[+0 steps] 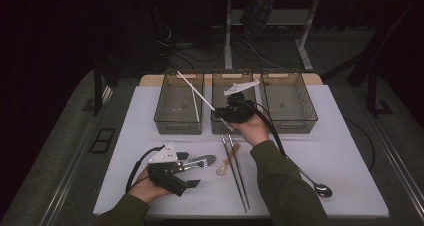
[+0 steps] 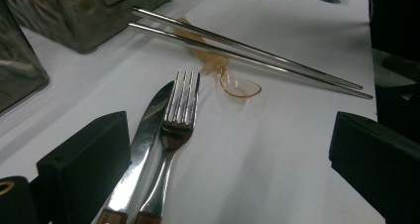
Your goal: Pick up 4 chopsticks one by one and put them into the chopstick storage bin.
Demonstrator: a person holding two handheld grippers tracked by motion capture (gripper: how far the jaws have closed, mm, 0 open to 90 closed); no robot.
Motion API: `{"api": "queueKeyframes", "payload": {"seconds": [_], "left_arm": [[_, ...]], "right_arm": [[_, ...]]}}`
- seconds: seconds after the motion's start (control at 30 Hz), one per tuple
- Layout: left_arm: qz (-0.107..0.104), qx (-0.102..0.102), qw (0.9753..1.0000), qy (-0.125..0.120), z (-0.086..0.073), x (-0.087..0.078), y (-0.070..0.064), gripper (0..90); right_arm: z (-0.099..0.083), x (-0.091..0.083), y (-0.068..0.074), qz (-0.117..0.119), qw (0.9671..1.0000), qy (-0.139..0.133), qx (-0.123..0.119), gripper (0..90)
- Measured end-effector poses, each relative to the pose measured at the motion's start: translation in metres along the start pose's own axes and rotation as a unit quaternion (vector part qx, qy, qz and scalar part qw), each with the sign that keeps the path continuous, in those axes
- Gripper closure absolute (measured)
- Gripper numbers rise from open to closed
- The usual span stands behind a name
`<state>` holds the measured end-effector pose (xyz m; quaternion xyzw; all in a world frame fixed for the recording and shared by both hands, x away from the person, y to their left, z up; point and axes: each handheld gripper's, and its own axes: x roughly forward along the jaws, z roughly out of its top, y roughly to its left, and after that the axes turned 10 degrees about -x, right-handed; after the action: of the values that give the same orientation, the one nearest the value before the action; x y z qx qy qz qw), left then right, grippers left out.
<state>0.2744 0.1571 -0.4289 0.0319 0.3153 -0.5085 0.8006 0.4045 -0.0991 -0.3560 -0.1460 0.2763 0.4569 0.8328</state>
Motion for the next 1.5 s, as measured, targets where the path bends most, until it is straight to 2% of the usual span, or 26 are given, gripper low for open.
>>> {"api": "queueKeyframes", "payload": {"seconds": [0.47, 0.83, 1.13, 1.27, 1.5], "left_arm": [[-0.004, 0.002, 1.0000, -0.001, 0.000, 0.000, 0.000, 1.5], [-0.008, 0.002, 1.0000, -0.004, 0.001, 0.000, 0.000, 1.6], [-0.011, 0.001, 0.9999, -0.009, 0.001, -0.001, 0.000, 1.6], [-0.012, 0.002, 0.9999, -0.010, 0.001, -0.002, 0.000, 1.6], [-0.014, 0.001, 0.9999, -0.010, 0.001, -0.001, 0.000, 1.6]], "right_arm": [[0.035, 0.036, 0.004, -0.020, 0.9997, -0.008, 0.007, 83.5], [0.057, 0.070, 0.009, -0.021, 0.9997, -0.010, 0.011, 83.5], [0.062, 0.095, 0.009, -0.017, 0.9996, -0.002, 0.024, 83.5], [0.059, 0.104, 0.007, -0.016, 0.9992, 0.002, 0.037, 83.4], [0.051, 0.118, 0.008, -0.021, 0.9986, 0.024, 0.041, 83.4]]}}
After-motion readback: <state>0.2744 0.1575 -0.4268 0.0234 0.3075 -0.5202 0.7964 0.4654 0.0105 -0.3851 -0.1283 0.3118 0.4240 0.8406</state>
